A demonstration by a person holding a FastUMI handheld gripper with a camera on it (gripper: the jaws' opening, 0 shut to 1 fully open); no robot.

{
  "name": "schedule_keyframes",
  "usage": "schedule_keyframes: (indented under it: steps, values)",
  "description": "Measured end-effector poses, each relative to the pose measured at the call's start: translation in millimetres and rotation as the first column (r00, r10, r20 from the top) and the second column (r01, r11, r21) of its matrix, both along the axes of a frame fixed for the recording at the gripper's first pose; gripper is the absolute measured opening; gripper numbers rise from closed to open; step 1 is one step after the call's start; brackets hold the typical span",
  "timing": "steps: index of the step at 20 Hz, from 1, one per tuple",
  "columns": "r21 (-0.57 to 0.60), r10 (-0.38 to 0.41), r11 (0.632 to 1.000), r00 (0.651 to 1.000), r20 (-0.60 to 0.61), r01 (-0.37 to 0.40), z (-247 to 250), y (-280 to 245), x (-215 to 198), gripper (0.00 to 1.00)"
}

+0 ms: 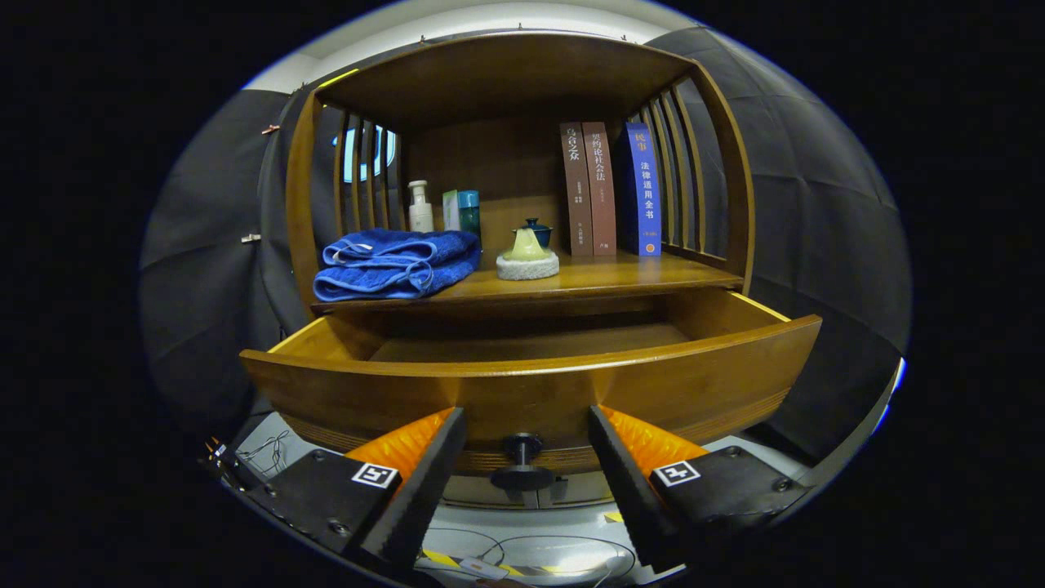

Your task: Pull open the drawer, take out the items inside it, and place them on the countertop above the cabinet.

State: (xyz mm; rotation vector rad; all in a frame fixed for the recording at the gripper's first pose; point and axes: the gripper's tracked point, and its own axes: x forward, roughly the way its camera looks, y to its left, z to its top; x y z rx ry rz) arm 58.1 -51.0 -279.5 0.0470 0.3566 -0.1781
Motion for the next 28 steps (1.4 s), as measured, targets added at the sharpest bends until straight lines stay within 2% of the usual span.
schedule_keyframes:
  steps: [7,13,20,28]
  values:
    - [0.01,-0.007,1.0,1.0,0.004,0.007,-4.5,-8.0,53.4,0.98]
    - [0.014,-0.011,1.0,1.0,0.007,0.011,-6.8,-12.6,81.2,0.98]
    - [0.024,-0.019,1.0,1.0,0.003,0.018,-8.1,-15.4,97.8,0.98]
    - [0.038,-0.022,0.999,1.0,-0.009,0.023,-10.9,-16.1,96.9,0.99]
